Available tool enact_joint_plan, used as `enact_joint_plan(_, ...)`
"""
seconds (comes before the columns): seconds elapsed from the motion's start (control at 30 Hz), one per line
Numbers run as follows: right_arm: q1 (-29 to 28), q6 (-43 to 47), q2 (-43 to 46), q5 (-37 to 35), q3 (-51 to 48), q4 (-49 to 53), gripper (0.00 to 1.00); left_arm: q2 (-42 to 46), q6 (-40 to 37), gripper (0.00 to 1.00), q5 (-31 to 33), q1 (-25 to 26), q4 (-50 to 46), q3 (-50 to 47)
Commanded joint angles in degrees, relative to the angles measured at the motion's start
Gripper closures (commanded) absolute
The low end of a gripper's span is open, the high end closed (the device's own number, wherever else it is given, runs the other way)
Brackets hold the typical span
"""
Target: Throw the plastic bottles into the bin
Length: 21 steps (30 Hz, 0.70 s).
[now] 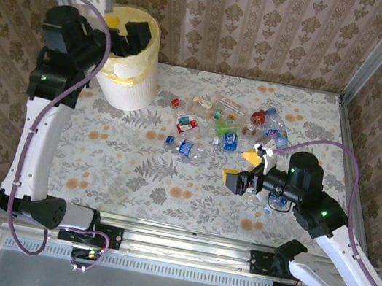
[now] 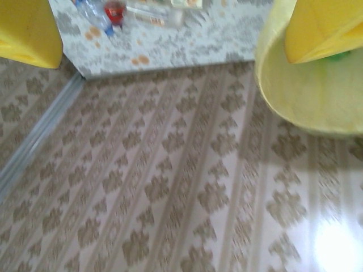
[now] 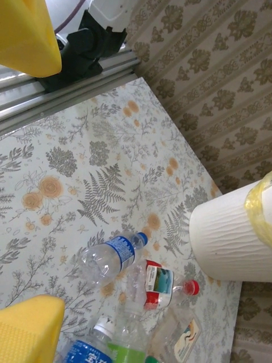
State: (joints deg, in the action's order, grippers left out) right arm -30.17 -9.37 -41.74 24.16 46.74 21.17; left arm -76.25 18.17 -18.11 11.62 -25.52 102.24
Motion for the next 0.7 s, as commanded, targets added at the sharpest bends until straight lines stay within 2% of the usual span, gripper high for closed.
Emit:
enact_joint_plan(0.0, -0.4, -1.6, -2.9, -3.2, 1.9, 2.0, 0.00, 3.8, -1.3, 0.00, 1.0, 3.0, -1.2, -3.2)
enact_joint_plan(0.27, -0.4, -5.3, -16.8, -2.1, 6.0, 1.2, 0.00, 13.5, -2.5, 0.00, 1.8, 8.5, -0.9, -15.2)
enact_joint_plan(0.47, -0.4, -9.5, -30.9, -0.2, 9.7, -2.9, 0.00, 23.2, -2.1, 0.00, 1.3, 10.2, -0.9, -25.7)
enact_joint_plan(0.67, -0.4, -15.0, -44.8, 1.0, 12.9, -7.8, 0.00, 31.9, -1.6, 0.00, 5.8, 10.5, -7.1, -31.4)
